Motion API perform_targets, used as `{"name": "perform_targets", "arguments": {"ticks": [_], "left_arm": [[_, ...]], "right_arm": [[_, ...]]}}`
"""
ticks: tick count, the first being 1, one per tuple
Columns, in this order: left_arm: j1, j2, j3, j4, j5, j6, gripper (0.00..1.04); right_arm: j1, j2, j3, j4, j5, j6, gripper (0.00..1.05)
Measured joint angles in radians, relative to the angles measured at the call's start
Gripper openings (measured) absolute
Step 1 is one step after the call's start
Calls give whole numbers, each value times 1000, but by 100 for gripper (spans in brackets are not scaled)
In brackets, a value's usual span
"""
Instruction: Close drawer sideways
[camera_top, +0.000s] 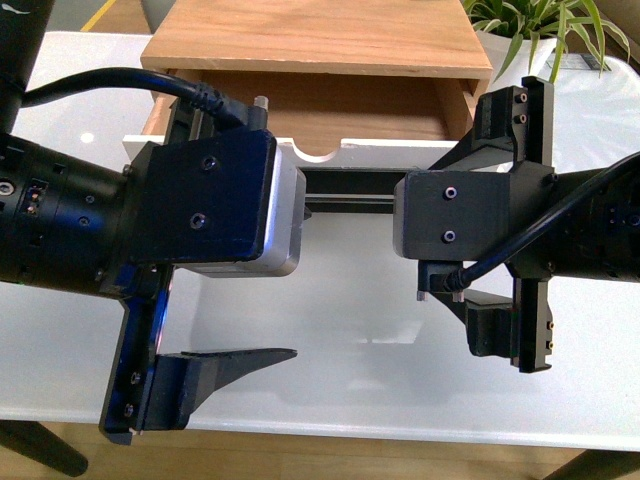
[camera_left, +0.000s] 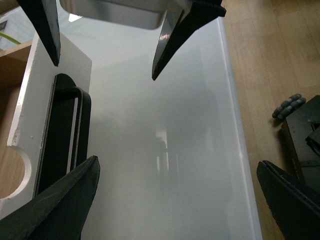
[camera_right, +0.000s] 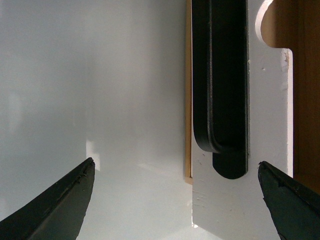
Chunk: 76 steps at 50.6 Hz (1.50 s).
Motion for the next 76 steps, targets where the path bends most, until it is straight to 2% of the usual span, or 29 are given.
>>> {"name": "perform_targets", "arguments": {"ticks": [37,76], "left_arm": [[19,234,243,-12,-26,-55,96],[41,330,347,-52,-29,-92,96]], "right_arm": [[16,108,88,23,-16,-7,96],[16,145,111,-27,-43,-32,96]]}}
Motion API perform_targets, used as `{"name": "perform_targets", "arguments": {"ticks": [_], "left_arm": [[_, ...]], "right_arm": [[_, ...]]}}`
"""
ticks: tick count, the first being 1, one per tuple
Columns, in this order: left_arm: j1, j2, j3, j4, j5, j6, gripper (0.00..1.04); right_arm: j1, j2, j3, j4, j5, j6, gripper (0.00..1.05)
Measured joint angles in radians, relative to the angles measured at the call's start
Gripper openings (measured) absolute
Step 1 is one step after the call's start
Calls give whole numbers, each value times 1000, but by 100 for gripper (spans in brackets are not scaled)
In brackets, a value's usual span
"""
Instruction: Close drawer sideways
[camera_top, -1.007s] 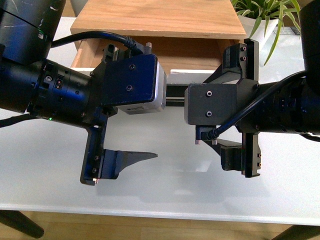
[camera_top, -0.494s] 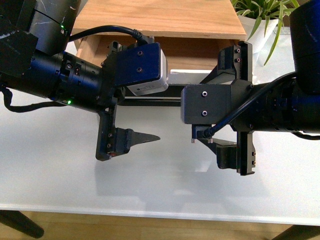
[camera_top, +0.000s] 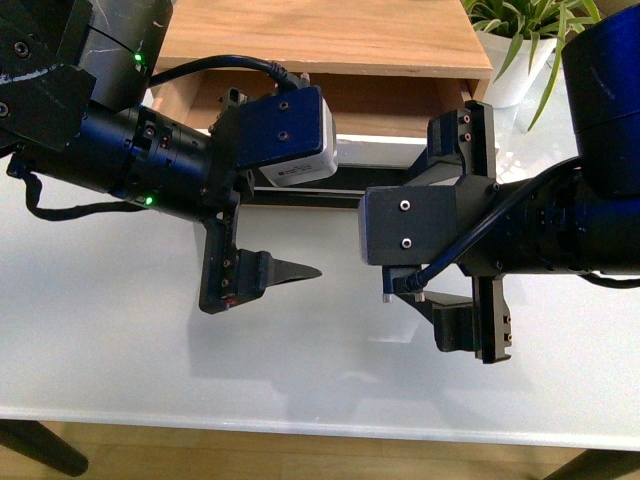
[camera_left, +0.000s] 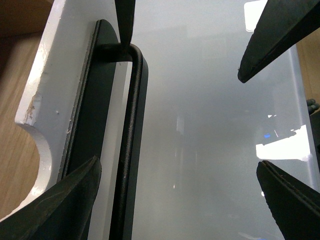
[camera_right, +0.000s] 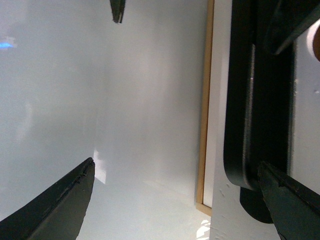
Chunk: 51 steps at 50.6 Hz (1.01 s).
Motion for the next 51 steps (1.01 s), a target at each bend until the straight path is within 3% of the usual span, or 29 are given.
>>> {"name": "perform_targets", "arguments": {"ticks": [51], "left_arm": [[8,36,69,-38,14,0,96]], "right_arm": [[-33,119,121,44,8,50,96]]}}
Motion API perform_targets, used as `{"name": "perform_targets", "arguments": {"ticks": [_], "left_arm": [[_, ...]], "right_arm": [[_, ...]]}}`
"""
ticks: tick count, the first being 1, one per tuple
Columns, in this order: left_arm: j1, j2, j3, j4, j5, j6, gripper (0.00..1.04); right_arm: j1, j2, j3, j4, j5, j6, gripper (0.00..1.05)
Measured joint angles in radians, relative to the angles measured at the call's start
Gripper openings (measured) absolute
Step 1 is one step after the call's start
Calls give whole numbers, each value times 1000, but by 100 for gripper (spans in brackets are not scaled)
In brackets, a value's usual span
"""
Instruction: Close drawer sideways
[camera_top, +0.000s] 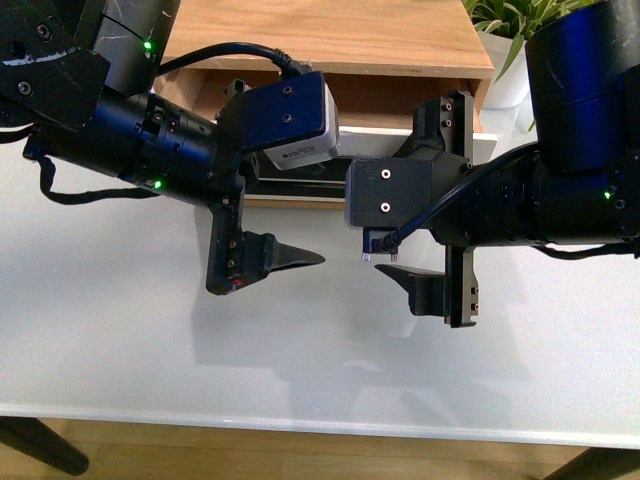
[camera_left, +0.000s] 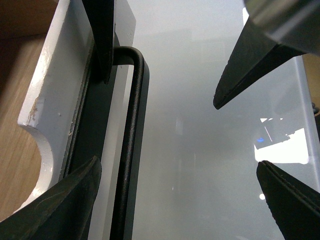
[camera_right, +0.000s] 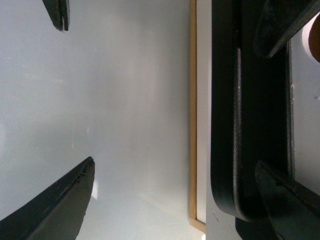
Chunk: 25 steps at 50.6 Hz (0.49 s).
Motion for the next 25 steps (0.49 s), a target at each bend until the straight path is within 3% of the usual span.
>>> {"name": "perform_targets", "arguments": {"ticks": [25], "left_arm": [[6,86,151,-15,-34,-36,96]], "right_arm": [[-27,57,107,12,53,53,96]]}}
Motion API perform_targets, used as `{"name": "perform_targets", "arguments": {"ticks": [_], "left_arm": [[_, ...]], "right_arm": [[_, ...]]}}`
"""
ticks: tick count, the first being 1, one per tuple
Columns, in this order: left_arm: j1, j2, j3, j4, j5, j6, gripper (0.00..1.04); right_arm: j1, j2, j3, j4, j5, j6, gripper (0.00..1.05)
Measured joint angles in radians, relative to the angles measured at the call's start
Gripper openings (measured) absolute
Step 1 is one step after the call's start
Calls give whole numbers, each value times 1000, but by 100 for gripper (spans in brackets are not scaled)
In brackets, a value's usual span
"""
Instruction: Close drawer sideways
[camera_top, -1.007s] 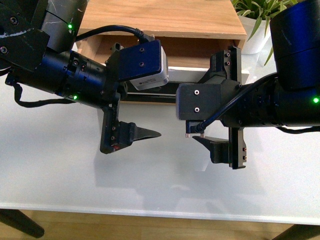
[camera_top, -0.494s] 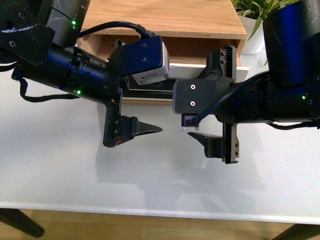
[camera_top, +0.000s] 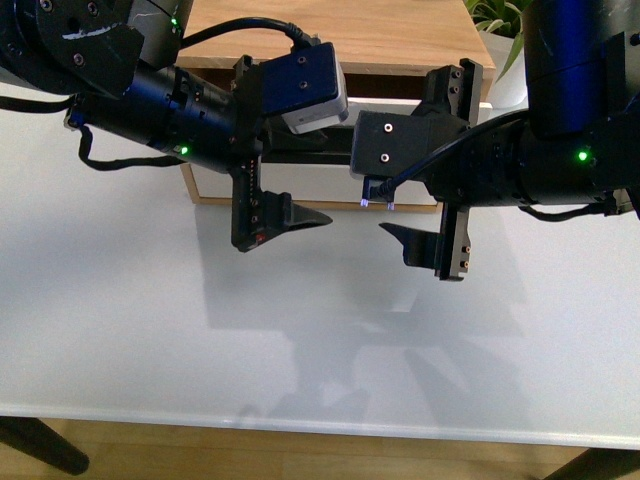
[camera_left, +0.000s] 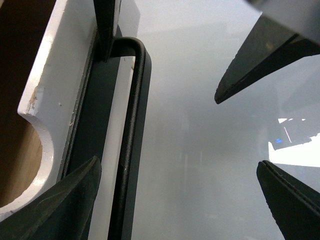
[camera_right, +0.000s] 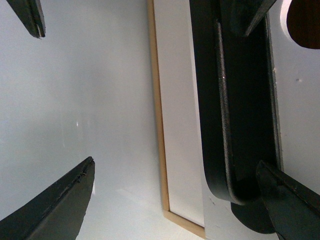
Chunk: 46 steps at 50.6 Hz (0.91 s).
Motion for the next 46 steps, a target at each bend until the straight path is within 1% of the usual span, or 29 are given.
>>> {"name": "perform_targets", "arguments": {"ticks": [7,11,22,31,46], "left_arm": [[2,26,47,-3,-7,-25,96],[3,45,83,-14,-18,-29,96],[13,93,185,-55,-39,-52,96],[15,125,241,-74,-44,-78,96],[13,139,264,-78,-32,-105,96]], "right_arm": [[-6,10,26,3,18,13,96],[-11,16,39,3,49,27,96],[-51,63,86,3,106,61,96],[-53,85,122,3,112,76,96],[-55,93,137,6,109,87,96]]}}
